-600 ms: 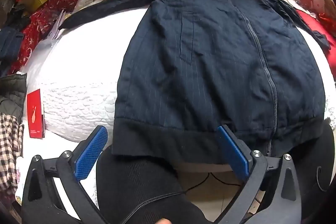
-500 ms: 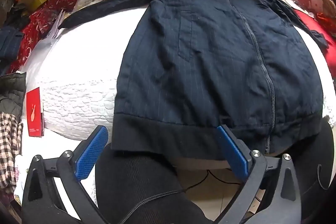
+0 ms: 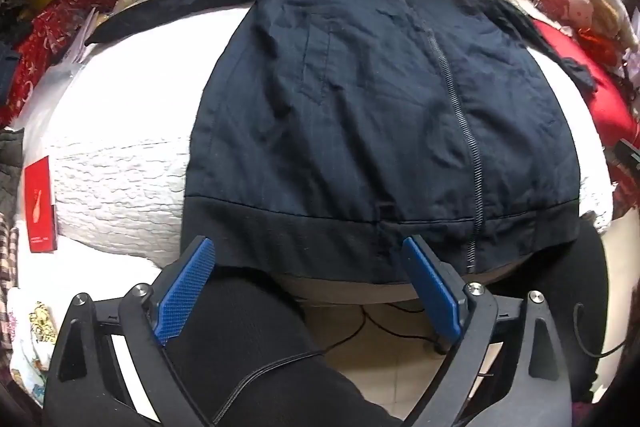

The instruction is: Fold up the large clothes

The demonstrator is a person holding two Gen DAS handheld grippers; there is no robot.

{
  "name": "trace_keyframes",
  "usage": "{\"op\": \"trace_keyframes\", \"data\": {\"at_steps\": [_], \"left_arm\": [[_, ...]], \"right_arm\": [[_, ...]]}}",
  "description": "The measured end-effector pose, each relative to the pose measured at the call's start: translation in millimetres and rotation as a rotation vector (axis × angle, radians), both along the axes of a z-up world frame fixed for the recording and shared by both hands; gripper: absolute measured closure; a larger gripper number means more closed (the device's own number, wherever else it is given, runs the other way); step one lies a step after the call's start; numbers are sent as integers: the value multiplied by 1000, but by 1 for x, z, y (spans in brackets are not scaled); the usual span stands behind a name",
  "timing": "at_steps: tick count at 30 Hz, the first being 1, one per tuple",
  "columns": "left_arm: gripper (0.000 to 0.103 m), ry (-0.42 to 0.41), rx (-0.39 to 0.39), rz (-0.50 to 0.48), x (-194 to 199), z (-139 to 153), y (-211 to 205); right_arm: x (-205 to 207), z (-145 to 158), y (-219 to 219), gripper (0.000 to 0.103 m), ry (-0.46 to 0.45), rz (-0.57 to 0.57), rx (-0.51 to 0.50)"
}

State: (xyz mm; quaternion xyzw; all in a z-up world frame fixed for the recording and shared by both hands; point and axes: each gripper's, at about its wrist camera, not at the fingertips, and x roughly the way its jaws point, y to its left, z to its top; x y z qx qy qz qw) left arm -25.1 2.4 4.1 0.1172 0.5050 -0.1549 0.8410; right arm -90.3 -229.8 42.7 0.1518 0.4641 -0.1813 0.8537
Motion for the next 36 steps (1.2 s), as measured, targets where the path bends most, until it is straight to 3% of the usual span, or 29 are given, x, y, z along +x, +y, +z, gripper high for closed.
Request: {"op": "trace_keyframes", "data": {"at_steps": [4, 6, 36], "left_arm": [[8, 7, -15, -11, 1, 3, -4], [8, -7, -23, -16, -1, 5, -5], [8, -55, -44, -41, 11, 16, -23]], "right_arm": [[-5, 7, -4, 0, 22, 19, -30], [-6, 4, 17, 0, 29, 15, -56], [-7, -7, 25, 0, 82, 14, -74]]}}
